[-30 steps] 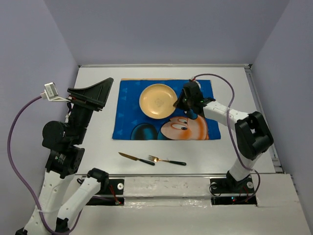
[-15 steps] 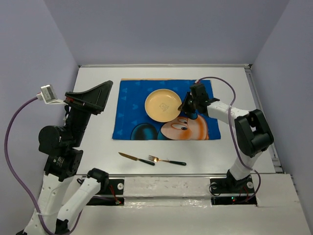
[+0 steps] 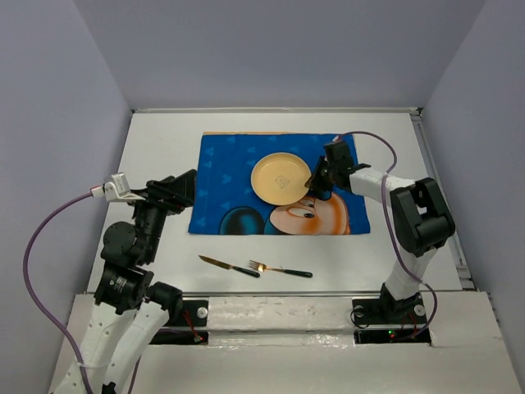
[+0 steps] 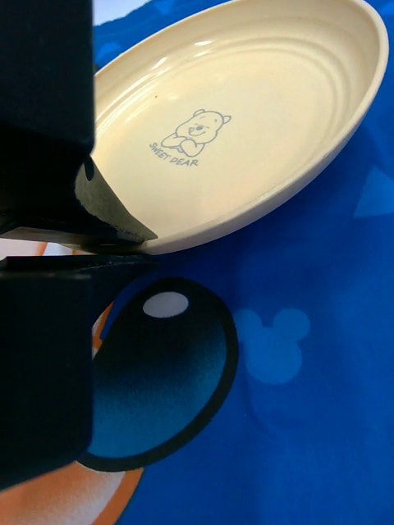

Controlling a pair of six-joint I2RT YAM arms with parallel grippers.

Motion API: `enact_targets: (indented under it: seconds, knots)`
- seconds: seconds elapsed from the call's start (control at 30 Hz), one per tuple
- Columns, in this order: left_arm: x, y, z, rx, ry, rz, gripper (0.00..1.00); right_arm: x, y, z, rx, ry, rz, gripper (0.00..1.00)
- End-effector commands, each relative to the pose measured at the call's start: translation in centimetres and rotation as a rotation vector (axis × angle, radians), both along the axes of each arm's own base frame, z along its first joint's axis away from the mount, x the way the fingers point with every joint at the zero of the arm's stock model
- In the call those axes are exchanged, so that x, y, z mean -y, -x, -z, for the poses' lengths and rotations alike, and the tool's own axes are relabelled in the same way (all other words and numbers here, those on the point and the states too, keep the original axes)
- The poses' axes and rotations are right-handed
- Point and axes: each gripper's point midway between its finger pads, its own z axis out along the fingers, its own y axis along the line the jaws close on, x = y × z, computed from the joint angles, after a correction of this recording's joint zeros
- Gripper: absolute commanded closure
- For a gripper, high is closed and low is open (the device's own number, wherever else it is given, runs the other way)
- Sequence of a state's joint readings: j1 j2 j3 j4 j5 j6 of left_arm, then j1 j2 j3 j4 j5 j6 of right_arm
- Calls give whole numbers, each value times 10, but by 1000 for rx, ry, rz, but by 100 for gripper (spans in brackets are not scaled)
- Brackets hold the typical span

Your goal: Set the dinner table for one person

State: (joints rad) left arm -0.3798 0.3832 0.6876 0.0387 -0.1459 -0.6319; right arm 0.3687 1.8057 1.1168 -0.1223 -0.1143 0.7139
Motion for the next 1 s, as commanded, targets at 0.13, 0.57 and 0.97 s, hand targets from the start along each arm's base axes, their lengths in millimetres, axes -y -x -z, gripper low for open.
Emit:
enact_targets:
  seconds: [0.13, 0.57, 0.97]
  knots:
    - [-5, -9, 32, -36, -160, -48, 1, 1, -11, 2, 10, 36, -19, 62]
    - [-2, 10, 14, 48, -321, -8, 1, 121, 22, -127, 286, 299, 279, 34]
    - [19, 30, 25, 109, -412, 108, 1, 295, 119, -97, 123, 461, 784, 41]
